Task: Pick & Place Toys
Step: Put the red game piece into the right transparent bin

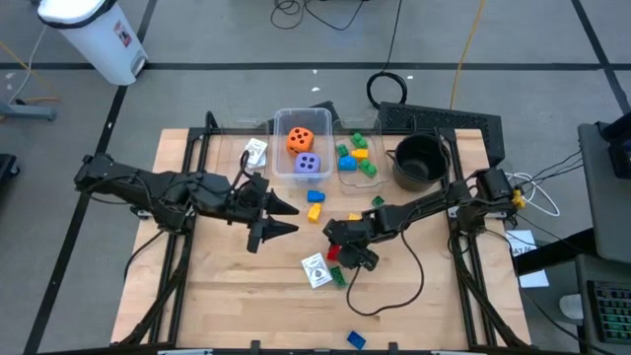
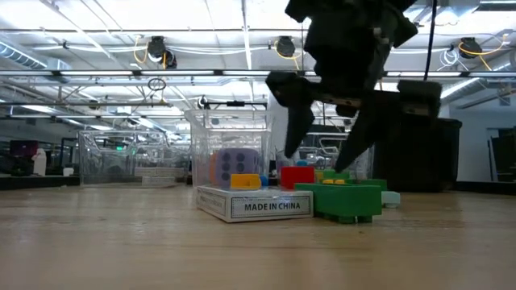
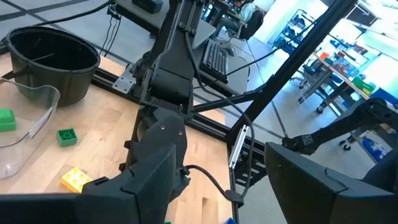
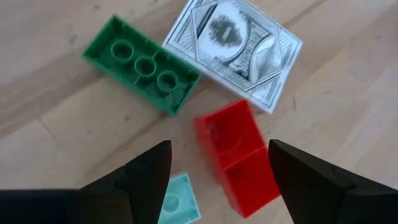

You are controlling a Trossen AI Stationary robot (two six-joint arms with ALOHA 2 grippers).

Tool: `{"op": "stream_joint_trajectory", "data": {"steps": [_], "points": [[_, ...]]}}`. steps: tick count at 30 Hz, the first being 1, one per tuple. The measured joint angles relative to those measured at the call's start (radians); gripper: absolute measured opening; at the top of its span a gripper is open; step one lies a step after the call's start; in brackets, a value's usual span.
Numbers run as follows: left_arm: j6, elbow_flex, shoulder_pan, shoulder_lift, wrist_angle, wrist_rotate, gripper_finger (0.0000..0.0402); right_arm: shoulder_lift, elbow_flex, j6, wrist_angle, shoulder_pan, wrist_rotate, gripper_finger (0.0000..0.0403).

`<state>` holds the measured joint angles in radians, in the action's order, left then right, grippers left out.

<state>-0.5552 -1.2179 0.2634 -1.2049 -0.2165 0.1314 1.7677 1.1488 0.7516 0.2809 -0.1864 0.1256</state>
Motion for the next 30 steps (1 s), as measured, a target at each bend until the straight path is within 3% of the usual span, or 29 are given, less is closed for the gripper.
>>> {"op": "stream_joint_trajectory", "data": {"steps": [6,20,30], "points": [[0.000,0.000,0.000,0.000,-0.010,0.000,0.0250,0.041,0.000,0.033,-0.031,0.000,-0.081,0.0258],[-0.007,-0.001,0.000,0.000,-0.020,0.001,0.0250,0.085,0.000,0.035,-0.022,0.003,-0.074,0.0253],[-0.004,-0.001,0.000,0.000,-0.021,0.002,0.0250,0.084,0.000,-0.059,-0.022,0.003,-0.077,0.0142]]}}
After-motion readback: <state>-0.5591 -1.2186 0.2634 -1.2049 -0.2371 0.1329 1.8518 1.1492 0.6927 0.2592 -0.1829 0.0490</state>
